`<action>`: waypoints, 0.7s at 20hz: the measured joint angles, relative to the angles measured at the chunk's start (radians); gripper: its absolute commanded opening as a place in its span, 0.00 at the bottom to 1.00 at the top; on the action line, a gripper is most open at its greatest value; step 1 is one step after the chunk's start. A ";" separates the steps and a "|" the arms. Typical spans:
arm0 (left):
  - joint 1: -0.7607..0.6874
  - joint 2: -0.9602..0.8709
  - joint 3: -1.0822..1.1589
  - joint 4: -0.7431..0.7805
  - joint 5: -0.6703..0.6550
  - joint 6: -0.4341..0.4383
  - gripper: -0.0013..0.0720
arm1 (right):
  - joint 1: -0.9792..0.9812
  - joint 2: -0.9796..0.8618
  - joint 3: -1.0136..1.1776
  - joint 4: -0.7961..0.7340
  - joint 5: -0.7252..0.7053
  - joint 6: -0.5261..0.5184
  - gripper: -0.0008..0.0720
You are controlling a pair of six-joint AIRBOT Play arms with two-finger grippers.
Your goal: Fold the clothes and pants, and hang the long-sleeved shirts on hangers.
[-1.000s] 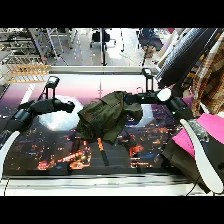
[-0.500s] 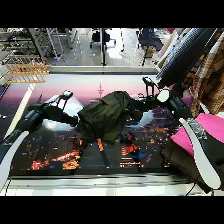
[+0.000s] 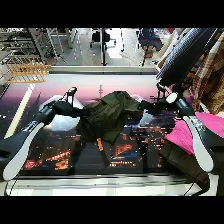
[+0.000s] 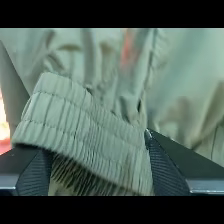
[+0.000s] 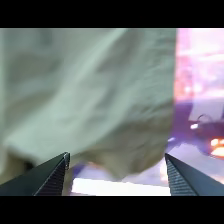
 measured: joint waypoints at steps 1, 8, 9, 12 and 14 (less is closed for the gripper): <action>0.000 -0.023 0.019 -0.013 -0.010 0.001 0.82 | -0.011 -0.031 0.000 0.029 -0.022 -0.014 0.97; -0.018 -0.080 0.077 -0.055 -0.161 0.015 0.03 | -0.026 -0.180 0.033 0.319 -0.139 -0.216 0.04; -0.018 -0.077 0.080 -0.059 -0.182 0.015 0.03 | -0.026 -0.182 0.046 0.330 -0.134 -0.241 0.04; -0.009 -0.038 0.083 -0.066 -0.205 0.015 0.03 | -0.029 -0.135 0.078 0.269 -0.074 -0.282 0.04; 0.006 0.025 0.084 -0.068 -0.166 0.015 0.03 | -0.028 -0.058 0.089 0.167 0.003 -0.294 0.04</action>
